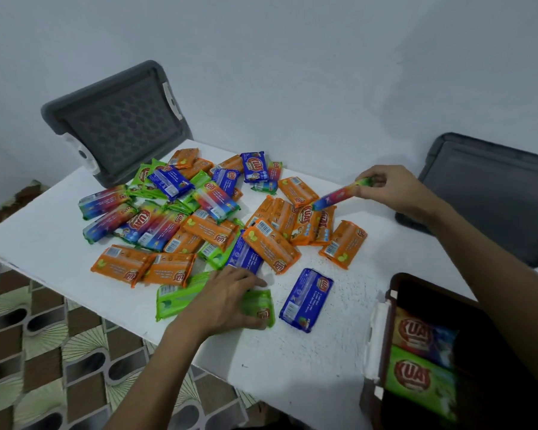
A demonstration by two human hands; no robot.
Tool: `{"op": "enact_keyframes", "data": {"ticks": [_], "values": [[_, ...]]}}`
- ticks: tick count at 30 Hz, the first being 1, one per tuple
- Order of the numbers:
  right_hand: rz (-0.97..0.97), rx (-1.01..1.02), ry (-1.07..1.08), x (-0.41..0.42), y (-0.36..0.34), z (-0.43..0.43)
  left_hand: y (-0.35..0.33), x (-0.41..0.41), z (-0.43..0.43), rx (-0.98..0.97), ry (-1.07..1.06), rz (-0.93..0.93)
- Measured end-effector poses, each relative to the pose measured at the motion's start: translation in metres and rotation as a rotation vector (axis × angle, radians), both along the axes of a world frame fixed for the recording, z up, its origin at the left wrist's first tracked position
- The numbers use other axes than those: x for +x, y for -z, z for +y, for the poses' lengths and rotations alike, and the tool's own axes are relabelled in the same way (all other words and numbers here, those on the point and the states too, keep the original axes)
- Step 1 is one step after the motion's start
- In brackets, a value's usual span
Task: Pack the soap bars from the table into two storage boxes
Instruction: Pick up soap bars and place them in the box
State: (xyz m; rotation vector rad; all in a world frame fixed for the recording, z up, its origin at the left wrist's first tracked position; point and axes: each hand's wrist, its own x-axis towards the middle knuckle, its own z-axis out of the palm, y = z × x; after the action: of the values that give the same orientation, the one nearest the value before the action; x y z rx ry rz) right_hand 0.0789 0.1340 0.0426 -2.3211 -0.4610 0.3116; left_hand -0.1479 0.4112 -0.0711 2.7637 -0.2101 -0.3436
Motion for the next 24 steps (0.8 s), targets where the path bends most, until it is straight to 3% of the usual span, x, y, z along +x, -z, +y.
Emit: {"op": "enact_keyframes", "data": {"ticks": [4,12,18,24], "values": [[0.106,0.293,0.062,-0.026,0.005,0.002,-0.005,-0.002,-0.01,0.109,0.03,0.019],[0.266,0.457,0.089,-0.076,0.004,0.004,-0.011,-0.004,-0.02,0.171,0.034,0.025],[0.216,0.48,0.082,-0.113,-0.006,-0.005,-0.048,-0.002,-0.019,-0.037,-0.056,-0.025],[0.414,0.699,0.197,-0.132,-0.011,-0.029,-0.093,0.004,-0.025,-0.307,-0.118,-0.178]]}}
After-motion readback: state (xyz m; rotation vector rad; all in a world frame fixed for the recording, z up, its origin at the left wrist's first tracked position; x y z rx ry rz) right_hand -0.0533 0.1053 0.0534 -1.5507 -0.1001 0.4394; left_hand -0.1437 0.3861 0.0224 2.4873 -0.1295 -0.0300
